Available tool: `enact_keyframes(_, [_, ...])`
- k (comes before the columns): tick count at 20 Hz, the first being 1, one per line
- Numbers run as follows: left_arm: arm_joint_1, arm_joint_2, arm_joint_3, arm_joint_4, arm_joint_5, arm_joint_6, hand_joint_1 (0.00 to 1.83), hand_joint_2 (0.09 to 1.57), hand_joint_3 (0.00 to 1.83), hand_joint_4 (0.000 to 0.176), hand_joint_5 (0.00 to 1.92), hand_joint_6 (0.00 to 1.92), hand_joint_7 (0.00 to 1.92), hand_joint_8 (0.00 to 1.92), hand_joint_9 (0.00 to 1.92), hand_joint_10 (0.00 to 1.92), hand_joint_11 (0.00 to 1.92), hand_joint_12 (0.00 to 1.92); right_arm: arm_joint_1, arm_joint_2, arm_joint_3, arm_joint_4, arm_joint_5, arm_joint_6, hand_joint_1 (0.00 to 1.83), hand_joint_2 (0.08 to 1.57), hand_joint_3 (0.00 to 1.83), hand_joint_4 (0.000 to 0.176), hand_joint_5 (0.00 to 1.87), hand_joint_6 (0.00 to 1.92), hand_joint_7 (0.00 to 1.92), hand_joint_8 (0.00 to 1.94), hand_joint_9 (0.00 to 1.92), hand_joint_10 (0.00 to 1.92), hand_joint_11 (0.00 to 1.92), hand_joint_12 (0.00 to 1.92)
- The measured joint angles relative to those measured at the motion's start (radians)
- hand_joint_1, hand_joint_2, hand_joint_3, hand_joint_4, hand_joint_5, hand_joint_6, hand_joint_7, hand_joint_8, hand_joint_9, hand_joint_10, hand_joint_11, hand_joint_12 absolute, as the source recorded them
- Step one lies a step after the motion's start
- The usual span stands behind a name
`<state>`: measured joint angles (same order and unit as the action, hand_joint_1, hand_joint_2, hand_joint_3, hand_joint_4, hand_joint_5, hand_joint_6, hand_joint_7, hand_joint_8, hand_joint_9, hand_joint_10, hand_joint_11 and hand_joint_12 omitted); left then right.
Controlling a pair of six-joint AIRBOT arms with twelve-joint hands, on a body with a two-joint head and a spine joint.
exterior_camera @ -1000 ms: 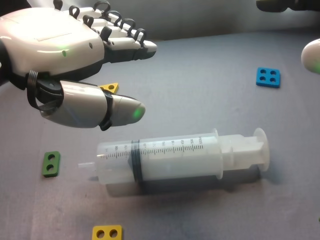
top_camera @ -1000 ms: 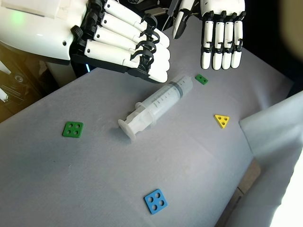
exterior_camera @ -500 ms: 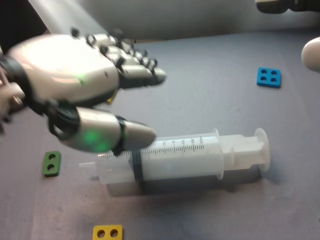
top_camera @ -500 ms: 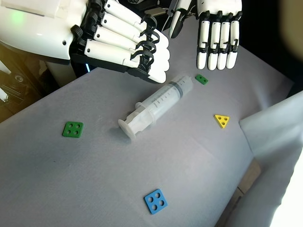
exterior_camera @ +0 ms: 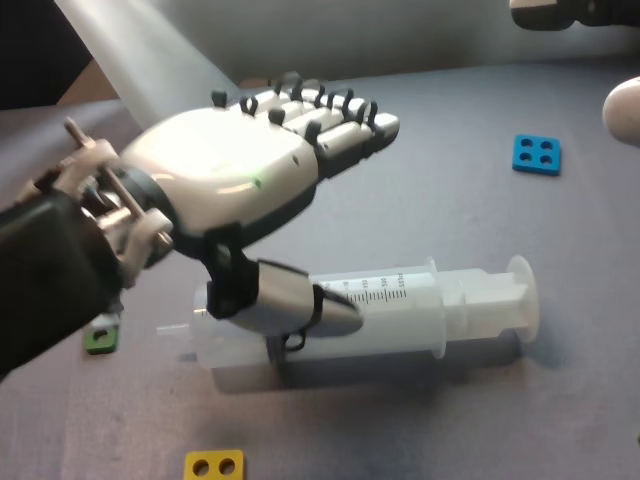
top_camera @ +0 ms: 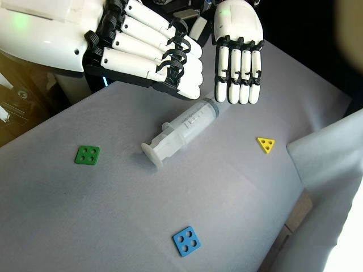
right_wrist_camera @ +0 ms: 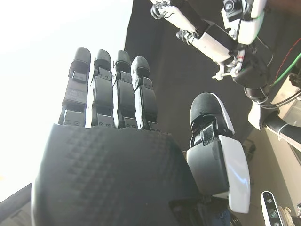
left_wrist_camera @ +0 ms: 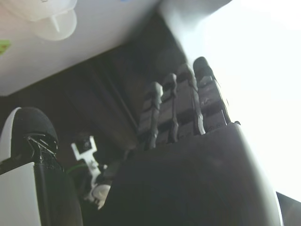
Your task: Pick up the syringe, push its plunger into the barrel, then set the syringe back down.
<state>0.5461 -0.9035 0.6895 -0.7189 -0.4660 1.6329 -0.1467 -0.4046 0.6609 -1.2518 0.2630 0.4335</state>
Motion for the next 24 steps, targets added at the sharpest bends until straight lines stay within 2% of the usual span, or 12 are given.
enact_keyframes(2, [0.031, -0.024, -0.002, -0.072, -0.047, 0.06, 0.96, 0.94, 0.0, 0.0, 0.01, 0.0, 0.0, 0.0, 0.0, 0.0, 0.0, 0.0, 0.0, 0.0, -0.001, 0.0, 0.0, 0.0, 0.0, 1.33, 0.0, 0.0, 0.3, 0.0, 0.26, 0.0, 0.17, 0.0, 0.0, 0.37])
enact_keyframes(6, [0.08, -0.059, -0.003, -0.172, -0.106, 0.145, 0.97, 0.96, 0.0, 0.0, 0.03, 0.01, 0.0, 0.0, 0.0, 0.0, 0.05, 0.03, 0.0, 0.0, -0.001, 0.0, 0.0, 0.0, 0.0, 1.29, 0.0, 0.0, 0.31, 0.0, 0.27, 0.0, 0.18, 0.0, 0.0, 0.41])
enact_keyframes(8, [0.093, -0.071, -0.003, -0.182, -0.119, 0.186, 0.97, 0.95, 0.0, 0.0, 0.04, 0.01, 0.01, 0.0, 0.0, 0.0, 0.05, 0.04, 0.0, 0.0, -0.001, 0.0, 0.0, 0.0, 0.0, 1.27, 0.0, 0.0, 0.29, 0.0, 0.25, 0.0, 0.17, 0.0, 0.0, 0.41])
enact_keyframes(9, [0.093, -0.077, -0.003, -0.215, -0.124, 0.214, 0.97, 0.96, 0.0, 0.0, 0.04, 0.01, 0.01, 0.0, 0.0, 0.0, 0.06, 0.05, 0.0, 0.0, -0.001, 0.0, 0.0, 0.0, 0.0, 1.27, 0.0, 0.0, 0.3, 0.0, 0.26, 0.0, 0.19, 0.0, 0.0, 0.45])
enact_keyframes(10, [0.093, -0.082, -0.003, -0.235, -0.126, 0.238, 0.98, 0.98, 0.0, 0.0, 0.03, 0.0, 0.01, 0.0, 0.0, 0.0, 0.01, 0.18, 0.0, 0.0, -0.001, 0.0, -0.001, 0.0, 0.0, 1.27, 0.0, 0.0, 0.3, 0.0, 0.26, 0.0, 0.19, 0.01, 0.0, 0.46])
enact_keyframes(13, [0.1, -0.111, -0.001, -0.283, -0.148, 0.296, 1.03, 1.02, 0.0, 0.0, 0.02, 0.0, 0.0, 0.0, 0.0, 0.0, 0.0, 0.25, 0.0, 0.0, -0.001, 0.0, 0.001, 0.0, 0.0, 1.26, 0.0, 0.0, 0.3, 0.0, 0.26, 0.0, 0.18, 0.0, 0.0, 0.43])
enact_keyframes(15, [0.101, -0.144, 0.008, -0.301, -0.161, 0.331, 1.07, 1.01, 0.0, 0.0, 0.05, 0.01, 0.01, 0.0, 0.0, 0.0, 0.0, 0.3, 0.0, 0.002, -0.001, 0.0, 0.001, 0.0, 0.0, 1.26, 0.0, 0.0, 0.28, 0.0, 0.24, 0.0, 0.17, 0.0, 0.0, 0.4])
enact_keyframes(18, [0.104, -0.182, 0.016, -0.336, -0.185, 0.363, 1.12, 0.99, 0.0, 0.0, 0.09, 0.01, 0.06, 0.01, 0.03, 0.01, 0.0, 0.35, -0.001, 0.004, -0.001, 0.0, 0.003, 0.016, 0.0, 1.26, 0.0, 0.0, 0.29, 0.0, 0.26, 0.0, 0.19, 0.01, 0.0, 0.46])
enact_keyframes(20, [0.109, -0.207, 0.024, -0.357, -0.198, 0.393, 1.09, 0.98, 0.0, 0.0, 0.1, 0.01, 0.07, 0.0, 0.05, 0.01, 0.0, 0.42, -0.001, 0.004, -0.001, 0.0, 0.007, 0.016, 0.0, 1.25, 0.0, 0.0, 0.29, 0.0, 0.26, 0.0, 0.19, 0.01, 0.0, 0.47])
enact_keyframes(22, [0.116, -0.226, 0.044, -0.376, -0.207, 0.418, 1.08, 0.98, 0.0, 0.0, 0.09, 0.0, 0.07, 0.0, 0.06, 0.0, 0.0, 0.38, -0.001, 0.004, -0.001, 0.0, 0.009, 0.011, 0.0, 1.26, 0.0, 0.0, 0.29, 0.0, 0.26, 0.0, 0.19, 0.01, 0.0, 0.48])
enact_keyframes(24, [0.123, -0.244, 0.067, -0.382, -0.216, 0.431, 1.06, 0.98, 0.0, 0.0, 0.11, 0.0, 0.1, 0.01, 0.09, 0.01, 0.0, 0.42, -0.001, 0.004, -0.001, 0.0, 0.009, 0.011, 0.0, 1.26, 0.0, 0.0, 0.29, 0.0, 0.25, 0.0, 0.19, 0.0, 0.0, 0.48])
